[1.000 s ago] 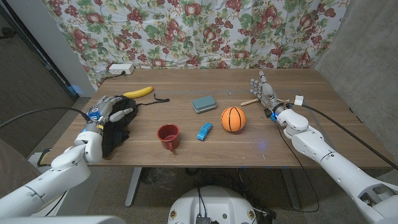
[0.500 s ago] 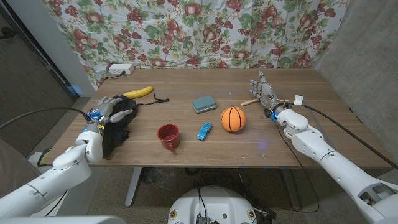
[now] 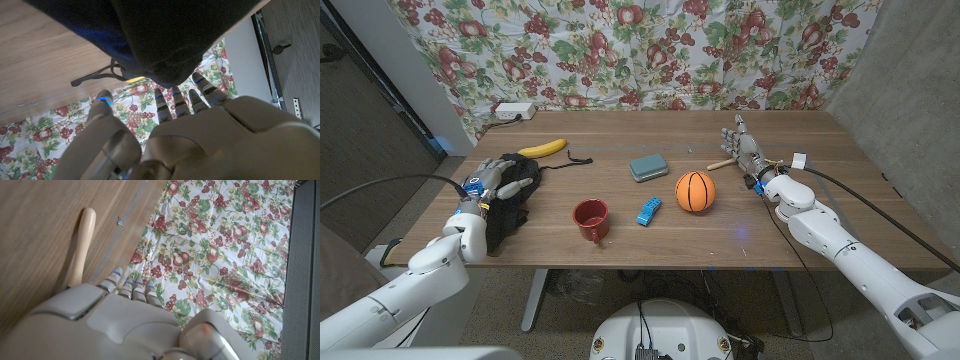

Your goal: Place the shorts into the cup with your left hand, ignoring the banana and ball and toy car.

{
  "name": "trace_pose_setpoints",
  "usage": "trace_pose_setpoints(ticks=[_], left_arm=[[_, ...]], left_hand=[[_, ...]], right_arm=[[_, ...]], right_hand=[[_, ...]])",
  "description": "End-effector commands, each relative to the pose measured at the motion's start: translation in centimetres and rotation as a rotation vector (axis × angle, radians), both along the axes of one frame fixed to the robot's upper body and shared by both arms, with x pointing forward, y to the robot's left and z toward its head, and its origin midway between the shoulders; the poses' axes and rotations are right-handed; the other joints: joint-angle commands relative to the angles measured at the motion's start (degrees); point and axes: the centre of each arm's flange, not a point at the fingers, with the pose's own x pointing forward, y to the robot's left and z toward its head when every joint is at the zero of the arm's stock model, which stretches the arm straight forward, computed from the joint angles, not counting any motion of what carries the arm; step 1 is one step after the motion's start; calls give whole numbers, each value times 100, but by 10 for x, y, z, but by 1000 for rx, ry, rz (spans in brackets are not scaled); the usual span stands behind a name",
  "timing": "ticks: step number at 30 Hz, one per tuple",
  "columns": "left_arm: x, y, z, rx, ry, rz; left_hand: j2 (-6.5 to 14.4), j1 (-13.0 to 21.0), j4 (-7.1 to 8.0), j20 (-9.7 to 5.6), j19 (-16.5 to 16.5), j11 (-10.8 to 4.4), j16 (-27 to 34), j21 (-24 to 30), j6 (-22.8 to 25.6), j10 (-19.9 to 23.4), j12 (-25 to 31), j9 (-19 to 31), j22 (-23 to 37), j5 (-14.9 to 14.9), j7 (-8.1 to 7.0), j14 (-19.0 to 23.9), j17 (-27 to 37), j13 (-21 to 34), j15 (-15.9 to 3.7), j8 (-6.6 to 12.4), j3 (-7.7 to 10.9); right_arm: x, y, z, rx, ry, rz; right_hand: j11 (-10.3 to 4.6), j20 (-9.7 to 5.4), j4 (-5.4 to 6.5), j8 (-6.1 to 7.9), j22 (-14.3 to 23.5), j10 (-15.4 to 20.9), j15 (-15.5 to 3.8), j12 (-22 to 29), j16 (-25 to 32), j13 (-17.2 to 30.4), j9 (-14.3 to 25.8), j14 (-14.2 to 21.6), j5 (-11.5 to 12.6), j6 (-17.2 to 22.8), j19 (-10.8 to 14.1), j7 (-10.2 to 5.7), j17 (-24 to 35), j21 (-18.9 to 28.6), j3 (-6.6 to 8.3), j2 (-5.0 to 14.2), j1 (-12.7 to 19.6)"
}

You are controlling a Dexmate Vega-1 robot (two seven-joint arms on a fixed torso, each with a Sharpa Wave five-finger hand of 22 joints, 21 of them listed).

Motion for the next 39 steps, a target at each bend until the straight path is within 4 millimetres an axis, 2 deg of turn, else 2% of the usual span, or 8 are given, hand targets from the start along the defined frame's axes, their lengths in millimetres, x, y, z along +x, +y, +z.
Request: trace_pose_setpoints(ticks=[1, 15, 39], left_arm=[[0, 0, -4, 1, -11, 24], [2, -1, -9, -2, -13, 51], [8, -5, -17, -23, 9, 49]], left_hand=[[5, 57, 4, -29, -1, 39, 5, -3, -12, 12, 21, 11, 25, 30, 7, -5, 32, 31, -255, 51, 54], [15, 77, 2, -28, -33, 28, 3, -17, -6, 37, 33, 12, 25, 22, 15, -6, 33, 32, -260, 57, 60], [92, 183, -18, -77, 11, -48, 2, -4, -41, 43, 37, 13, 24, 7, -64, -1, 30, 31, -293, 52, 117]], right_arm=[[-1, 2, -3, -2, 5, 5], [0, 3, -4, -2, 9, 8], [-1, 2, -5, -3, 12, 14]], right_hand=[[-8, 48, 3, 33, 17, 23, -25, 30, 12, 11, 23, -2, -9, 44, 2, 18, 18, -19, -43, -8, -58], [-7, 47, 15, 33, 17, 15, -25, 26, 12, 11, 23, -3, -16, 51, 3, 17, 19, -19, -52, -8, -79], [-7, 48, 28, 31, 17, 28, -22, 30, 13, 11, 23, 0, -24, 57, 5, 30, 18, -19, -60, -3, -97]])
